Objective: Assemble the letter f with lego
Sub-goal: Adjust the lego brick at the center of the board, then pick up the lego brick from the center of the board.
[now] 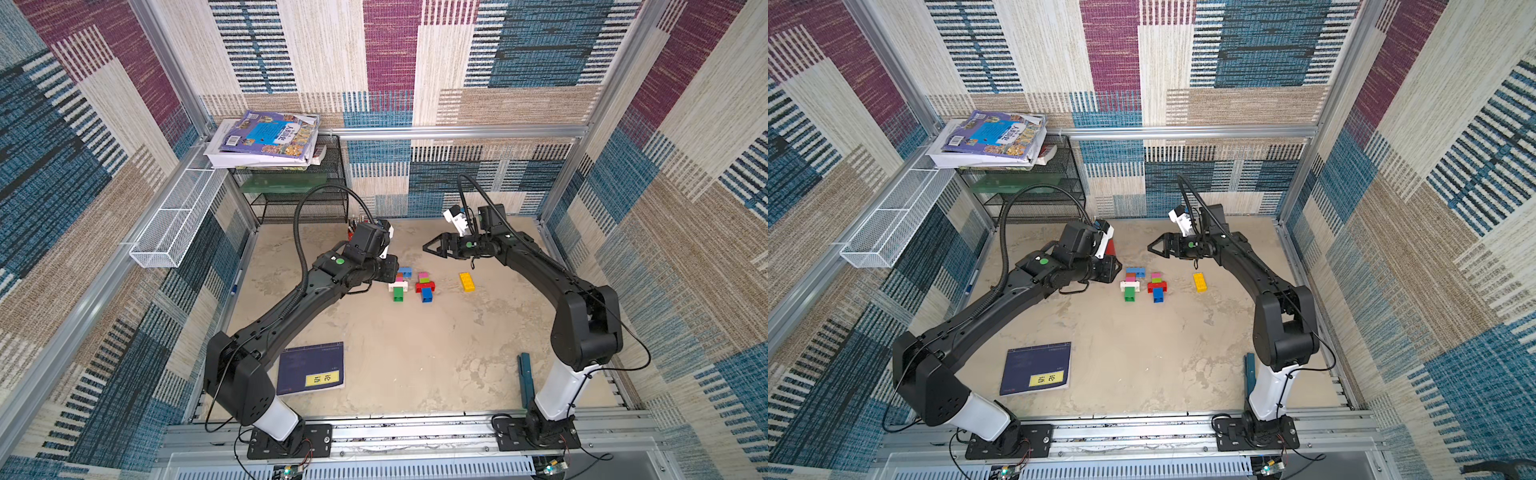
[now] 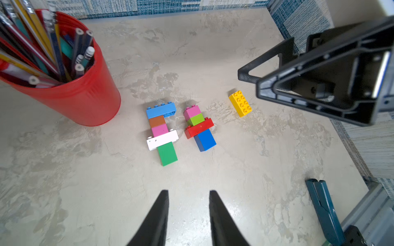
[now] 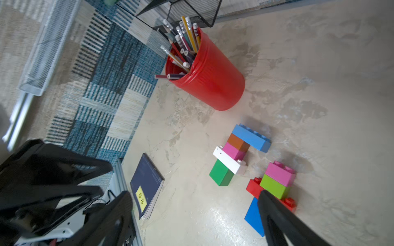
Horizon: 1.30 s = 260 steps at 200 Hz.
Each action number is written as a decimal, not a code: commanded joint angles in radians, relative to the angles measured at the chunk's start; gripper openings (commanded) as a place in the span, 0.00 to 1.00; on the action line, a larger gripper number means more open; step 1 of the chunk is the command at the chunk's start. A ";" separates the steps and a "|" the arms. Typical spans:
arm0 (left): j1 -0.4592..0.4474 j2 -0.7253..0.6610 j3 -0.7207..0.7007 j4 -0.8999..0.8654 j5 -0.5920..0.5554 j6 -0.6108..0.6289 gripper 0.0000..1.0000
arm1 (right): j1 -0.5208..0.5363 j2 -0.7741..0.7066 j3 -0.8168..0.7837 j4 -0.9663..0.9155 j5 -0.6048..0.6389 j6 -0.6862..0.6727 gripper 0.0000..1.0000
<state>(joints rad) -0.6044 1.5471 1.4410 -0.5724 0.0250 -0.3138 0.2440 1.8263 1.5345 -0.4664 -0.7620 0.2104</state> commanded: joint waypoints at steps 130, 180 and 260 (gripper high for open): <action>0.022 -0.272 -0.234 0.022 -0.071 0.051 0.41 | 0.123 -0.042 0.036 -0.225 0.877 0.310 0.95; 0.021 -0.327 -0.285 0.011 -0.071 0.053 0.41 | 0.359 0.211 0.307 -0.446 1.205 0.201 0.95; 0.024 -0.371 -0.339 -0.005 -0.094 0.064 0.41 | 0.342 0.472 0.554 -0.557 0.975 0.242 0.95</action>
<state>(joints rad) -0.5831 1.1809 1.1133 -0.5739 -0.0502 -0.2890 0.6010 2.3020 2.0815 -1.0218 0.2508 0.4446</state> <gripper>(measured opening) 0.408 0.954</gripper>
